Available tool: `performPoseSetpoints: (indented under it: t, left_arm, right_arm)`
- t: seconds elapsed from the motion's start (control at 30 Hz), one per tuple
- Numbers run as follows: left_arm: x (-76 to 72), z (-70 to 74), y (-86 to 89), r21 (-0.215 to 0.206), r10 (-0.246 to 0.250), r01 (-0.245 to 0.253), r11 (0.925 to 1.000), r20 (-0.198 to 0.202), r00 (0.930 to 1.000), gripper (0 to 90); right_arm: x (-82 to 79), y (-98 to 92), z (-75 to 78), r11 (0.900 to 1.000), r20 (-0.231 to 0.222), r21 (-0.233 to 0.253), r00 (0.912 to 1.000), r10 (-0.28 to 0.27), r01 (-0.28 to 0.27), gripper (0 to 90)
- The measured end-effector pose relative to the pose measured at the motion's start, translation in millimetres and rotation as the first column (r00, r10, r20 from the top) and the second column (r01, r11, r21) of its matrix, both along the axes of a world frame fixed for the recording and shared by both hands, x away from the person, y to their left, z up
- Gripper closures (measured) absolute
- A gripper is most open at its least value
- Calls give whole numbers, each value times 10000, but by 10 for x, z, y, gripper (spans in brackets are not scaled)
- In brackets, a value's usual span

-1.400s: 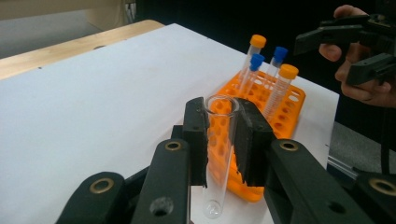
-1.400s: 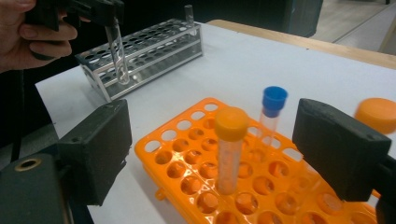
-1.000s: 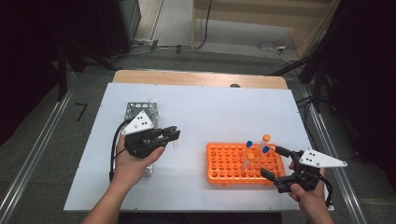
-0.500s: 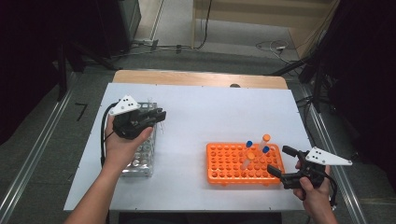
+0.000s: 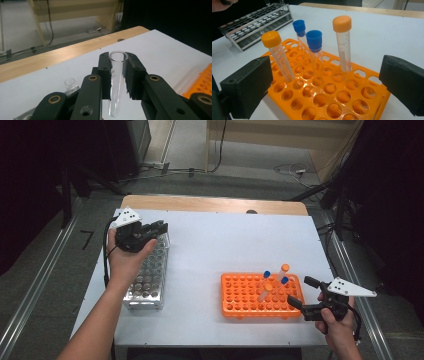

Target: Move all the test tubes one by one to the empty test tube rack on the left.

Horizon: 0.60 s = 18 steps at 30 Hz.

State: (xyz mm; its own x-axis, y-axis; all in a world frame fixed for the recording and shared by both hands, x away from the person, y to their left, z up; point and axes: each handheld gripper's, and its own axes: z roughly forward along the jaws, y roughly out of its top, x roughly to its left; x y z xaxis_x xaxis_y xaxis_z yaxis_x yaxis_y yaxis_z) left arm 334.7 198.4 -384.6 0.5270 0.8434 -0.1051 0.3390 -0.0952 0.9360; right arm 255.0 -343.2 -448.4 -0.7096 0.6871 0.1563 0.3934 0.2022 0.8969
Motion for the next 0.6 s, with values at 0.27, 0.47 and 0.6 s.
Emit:
performPoseSetpoints:
  t: [0.27, 0.47, 0.6]
  left_arm:
    - [172, -76, 138, -168, 879, -881, 9960, -106, 9961, 762]
    - [255, -125, 171, -321, 1340, -1343, 9904, -134, 9909, 762]
    - [297, -159, 145, -185, 1450, -1453, 9892, -165, 9893, 762]
  right_arm:
    - [7, 5, -20, 9999, -45, -51, 9999, -90, 90, 0]
    - [5, 6, -19, 9999, -14, -64, 10000, -90, 90, 0]
    - [6, 3, -22, 9999, -29, -37, 9999, -107, 107, 0]
